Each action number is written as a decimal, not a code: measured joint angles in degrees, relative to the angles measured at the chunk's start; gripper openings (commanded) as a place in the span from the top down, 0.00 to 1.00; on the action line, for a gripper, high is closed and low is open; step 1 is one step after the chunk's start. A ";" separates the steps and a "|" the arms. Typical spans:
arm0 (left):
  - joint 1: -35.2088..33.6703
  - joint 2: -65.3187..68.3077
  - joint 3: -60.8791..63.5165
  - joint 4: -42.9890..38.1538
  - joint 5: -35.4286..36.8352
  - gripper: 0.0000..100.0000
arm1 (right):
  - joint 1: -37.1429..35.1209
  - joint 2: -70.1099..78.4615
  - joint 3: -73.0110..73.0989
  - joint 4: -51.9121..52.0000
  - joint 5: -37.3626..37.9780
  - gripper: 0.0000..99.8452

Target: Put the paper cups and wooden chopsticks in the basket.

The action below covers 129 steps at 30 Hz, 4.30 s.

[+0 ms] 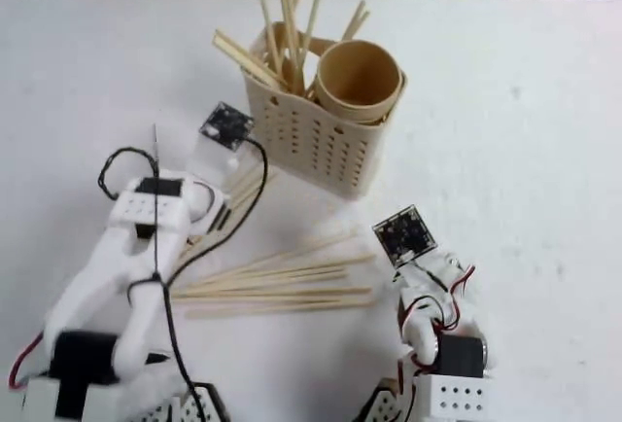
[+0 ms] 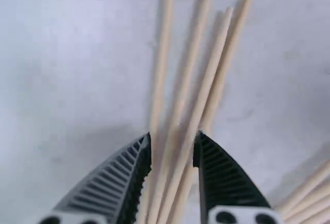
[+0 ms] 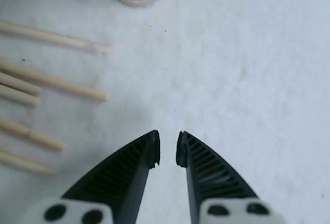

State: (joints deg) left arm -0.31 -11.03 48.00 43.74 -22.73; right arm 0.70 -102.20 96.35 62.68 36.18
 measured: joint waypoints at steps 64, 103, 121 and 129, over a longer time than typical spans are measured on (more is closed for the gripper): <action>-1.14 13.80 -26.02 26.02 -2.29 0.96 | 0.00 0.00 0.00 0.00 0.00 0.93; 11.52 14.33 -78.33 2.64 34.11 0.92 | 0.00 0.00 0.00 0.00 0.00 0.93; 10.02 14.15 -79.74 10.29 34.11 0.91 | 0.00 0.00 0.00 0.00 0.00 0.93; 2.37 4.84 -79.82 31.30 19.43 0.92 | 0.00 0.00 0.00 0.00 0.00 0.93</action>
State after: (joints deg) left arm 2.07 -6.20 -31.82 75.03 -3.30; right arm 0.70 -102.20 96.35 62.68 36.18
